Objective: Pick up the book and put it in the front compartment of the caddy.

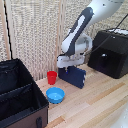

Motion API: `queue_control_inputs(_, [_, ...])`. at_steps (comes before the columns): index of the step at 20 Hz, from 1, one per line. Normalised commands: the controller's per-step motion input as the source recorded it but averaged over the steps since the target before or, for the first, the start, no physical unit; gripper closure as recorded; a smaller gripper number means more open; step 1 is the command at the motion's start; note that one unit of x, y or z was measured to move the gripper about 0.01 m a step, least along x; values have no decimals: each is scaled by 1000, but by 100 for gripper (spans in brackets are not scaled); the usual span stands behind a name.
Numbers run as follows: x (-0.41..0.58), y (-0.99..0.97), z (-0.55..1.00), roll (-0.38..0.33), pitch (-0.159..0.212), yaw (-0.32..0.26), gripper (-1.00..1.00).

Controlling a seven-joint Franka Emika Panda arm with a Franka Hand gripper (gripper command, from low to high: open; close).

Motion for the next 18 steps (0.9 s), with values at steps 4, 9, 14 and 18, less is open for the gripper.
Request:
queue_control_inputs(4, [21,-101,621,-90,136,-257,100])
queue_control_inputs(9, [326,87,981,-50,14,-201,100])
queue_control_inputs(14, [307,127,953,0,0,-188,100])
queue_control_inputs(18, [37,40,867,6,0,-285,100])
